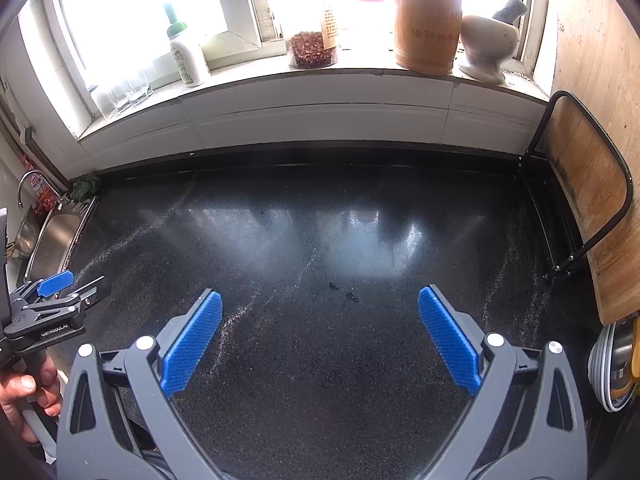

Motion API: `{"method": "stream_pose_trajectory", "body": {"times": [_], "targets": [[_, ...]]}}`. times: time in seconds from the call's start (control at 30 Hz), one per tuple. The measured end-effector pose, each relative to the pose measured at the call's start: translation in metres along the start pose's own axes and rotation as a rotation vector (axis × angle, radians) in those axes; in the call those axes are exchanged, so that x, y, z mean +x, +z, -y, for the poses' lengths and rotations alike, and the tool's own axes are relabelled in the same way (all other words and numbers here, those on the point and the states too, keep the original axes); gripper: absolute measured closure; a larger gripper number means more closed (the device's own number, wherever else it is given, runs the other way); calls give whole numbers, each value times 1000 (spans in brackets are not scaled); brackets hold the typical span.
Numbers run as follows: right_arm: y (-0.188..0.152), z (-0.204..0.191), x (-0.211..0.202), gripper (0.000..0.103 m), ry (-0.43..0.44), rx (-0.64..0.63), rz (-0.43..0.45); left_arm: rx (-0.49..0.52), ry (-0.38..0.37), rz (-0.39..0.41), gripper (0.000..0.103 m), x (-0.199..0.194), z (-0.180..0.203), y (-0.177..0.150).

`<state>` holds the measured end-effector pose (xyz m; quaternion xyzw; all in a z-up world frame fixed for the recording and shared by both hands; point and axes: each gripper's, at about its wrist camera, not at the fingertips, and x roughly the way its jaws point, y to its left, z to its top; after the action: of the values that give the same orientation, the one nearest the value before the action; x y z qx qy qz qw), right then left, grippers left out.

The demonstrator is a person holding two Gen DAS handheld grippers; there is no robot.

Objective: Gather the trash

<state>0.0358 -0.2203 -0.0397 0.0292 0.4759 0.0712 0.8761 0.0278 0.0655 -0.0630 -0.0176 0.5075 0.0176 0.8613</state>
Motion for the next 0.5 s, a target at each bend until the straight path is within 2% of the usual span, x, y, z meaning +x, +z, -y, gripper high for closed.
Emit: {"method": "stream_pose_trajectory", "body": {"times": [0.23, 0.5], "targets": [[-1, 0, 0, 8, 3, 2, -1, 9, 6, 27, 8, -5, 0, -1], [-5, 4, 6, 8, -2, 9, -14, 17, 10, 19, 8, 0, 1, -1]]}}
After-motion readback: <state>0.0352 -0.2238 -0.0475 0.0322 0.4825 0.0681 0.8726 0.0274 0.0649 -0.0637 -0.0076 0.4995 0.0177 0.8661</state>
